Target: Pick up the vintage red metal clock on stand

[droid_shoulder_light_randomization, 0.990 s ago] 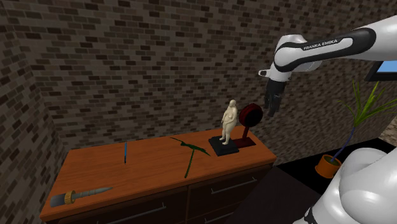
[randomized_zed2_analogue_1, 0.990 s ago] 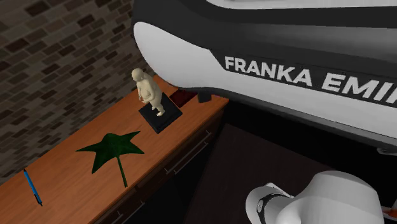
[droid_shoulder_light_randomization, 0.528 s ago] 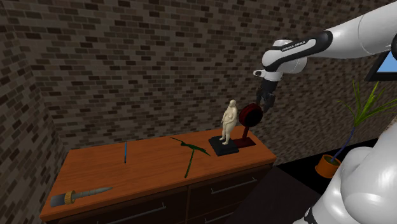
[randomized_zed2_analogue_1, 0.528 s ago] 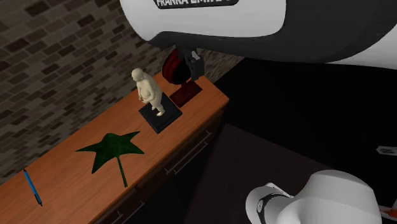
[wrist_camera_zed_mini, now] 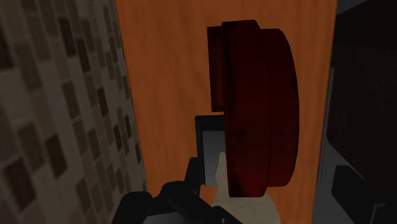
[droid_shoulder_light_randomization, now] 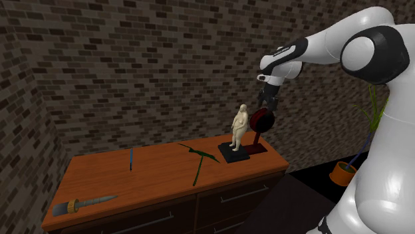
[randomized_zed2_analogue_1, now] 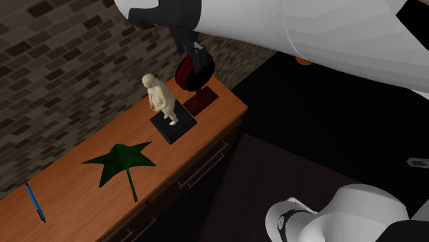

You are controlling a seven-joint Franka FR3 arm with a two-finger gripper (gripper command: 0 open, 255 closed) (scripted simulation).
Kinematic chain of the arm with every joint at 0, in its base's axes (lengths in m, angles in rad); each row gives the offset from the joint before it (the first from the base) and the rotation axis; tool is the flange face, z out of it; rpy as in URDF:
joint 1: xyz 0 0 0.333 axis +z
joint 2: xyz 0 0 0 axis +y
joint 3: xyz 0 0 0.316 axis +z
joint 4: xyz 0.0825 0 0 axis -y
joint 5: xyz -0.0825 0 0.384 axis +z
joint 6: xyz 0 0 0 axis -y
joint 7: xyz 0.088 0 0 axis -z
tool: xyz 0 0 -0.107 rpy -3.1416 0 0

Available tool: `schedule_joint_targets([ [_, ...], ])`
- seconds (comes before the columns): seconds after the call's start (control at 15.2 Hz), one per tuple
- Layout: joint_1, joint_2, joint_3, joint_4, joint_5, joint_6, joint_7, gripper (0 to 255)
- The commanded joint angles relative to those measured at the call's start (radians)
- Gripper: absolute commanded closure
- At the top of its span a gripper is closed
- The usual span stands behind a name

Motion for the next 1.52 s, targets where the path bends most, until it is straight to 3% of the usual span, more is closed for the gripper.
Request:
schedule_joint_targets([
  [0.0,-0.003,0.013,0.004,-0.011,0.013,0.021,-0.014,0],
  [0.4,-0.010,0.044,0.013,-0.039,0.041,0.072,-0.036,0],
  [0.46,-0.009,0.043,0.012,-0.040,0.040,0.072,-0.035,255],
  [1.06,-0.010,0.044,0.013,-0.039,0.042,0.072,-0.036,255],
  [1.45,-0.001,0.004,0.002,-0.001,0.005,0.005,-0.008,255],
])
